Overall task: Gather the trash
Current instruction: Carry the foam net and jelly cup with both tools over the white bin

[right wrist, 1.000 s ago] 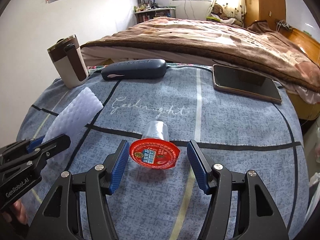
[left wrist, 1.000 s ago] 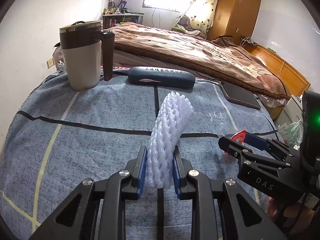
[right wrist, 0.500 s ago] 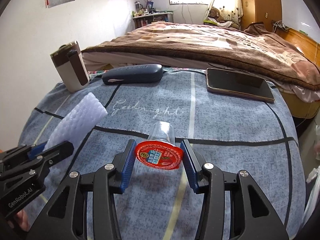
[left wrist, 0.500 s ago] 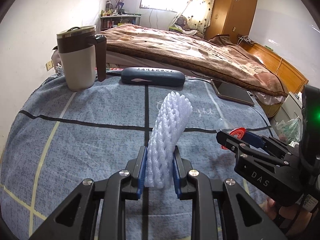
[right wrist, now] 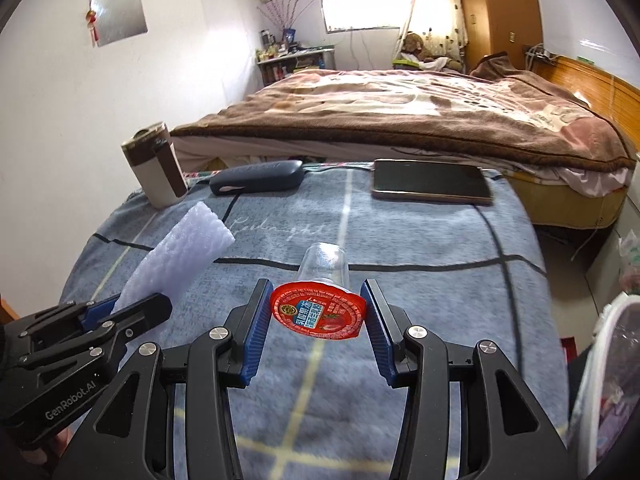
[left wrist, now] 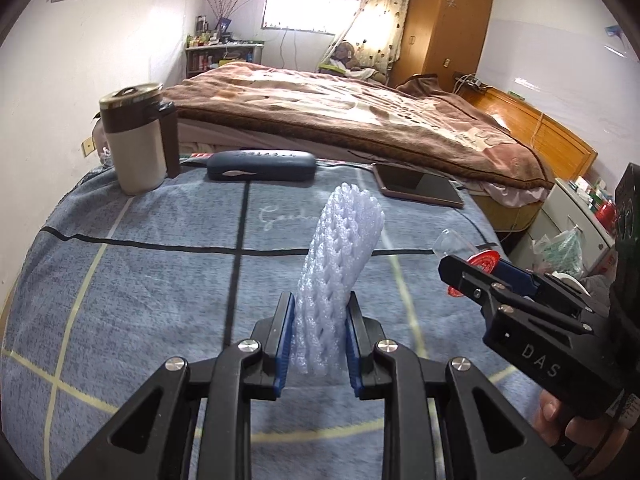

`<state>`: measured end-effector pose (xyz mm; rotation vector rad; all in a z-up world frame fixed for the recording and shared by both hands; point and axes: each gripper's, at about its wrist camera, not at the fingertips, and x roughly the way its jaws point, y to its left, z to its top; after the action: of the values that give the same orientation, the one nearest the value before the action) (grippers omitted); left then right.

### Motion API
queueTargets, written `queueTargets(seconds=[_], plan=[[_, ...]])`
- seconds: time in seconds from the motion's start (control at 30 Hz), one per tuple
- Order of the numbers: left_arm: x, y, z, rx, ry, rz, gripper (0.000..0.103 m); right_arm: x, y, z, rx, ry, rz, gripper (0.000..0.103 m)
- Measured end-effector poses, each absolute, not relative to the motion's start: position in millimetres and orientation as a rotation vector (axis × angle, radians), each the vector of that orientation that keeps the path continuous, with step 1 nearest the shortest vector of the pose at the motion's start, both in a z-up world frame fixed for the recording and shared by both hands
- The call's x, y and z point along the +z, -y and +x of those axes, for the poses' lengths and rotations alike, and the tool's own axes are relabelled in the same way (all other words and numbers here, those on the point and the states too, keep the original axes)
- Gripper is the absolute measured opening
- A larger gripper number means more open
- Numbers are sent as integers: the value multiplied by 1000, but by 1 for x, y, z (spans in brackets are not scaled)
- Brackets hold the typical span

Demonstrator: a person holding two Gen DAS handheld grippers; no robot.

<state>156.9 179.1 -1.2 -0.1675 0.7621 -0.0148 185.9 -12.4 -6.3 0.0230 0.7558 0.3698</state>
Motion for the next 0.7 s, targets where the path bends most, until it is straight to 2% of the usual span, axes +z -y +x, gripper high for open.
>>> queueTargets(seconds=[0.7], plan=[[23,-76,137,-153,-719,-92,25,18,122,144,231,-677,107,47]])
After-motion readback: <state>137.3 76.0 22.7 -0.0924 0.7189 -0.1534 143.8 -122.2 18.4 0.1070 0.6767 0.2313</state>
